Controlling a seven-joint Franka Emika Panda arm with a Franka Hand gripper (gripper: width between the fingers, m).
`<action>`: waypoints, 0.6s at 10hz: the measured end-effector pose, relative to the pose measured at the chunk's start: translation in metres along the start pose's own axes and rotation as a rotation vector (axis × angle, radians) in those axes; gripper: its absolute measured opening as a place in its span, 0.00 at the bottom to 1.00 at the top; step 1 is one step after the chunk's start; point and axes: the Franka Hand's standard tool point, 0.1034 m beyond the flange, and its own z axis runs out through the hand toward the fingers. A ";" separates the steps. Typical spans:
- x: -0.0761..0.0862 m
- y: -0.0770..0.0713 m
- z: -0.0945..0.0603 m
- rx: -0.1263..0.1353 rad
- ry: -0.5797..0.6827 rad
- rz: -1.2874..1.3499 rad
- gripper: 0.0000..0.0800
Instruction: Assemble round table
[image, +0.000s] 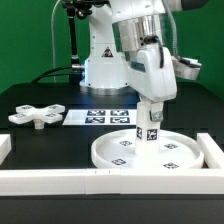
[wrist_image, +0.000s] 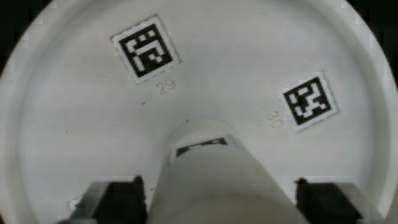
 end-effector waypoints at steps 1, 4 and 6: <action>0.001 0.000 0.000 0.036 -0.008 0.169 0.52; 0.000 0.000 0.000 0.099 -0.030 0.460 0.52; 0.000 0.000 0.000 0.100 -0.042 0.535 0.52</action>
Offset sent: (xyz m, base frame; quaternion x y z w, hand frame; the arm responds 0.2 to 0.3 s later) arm -0.0015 -0.0021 -0.0025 0.0143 -0.0040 0.1730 0.9848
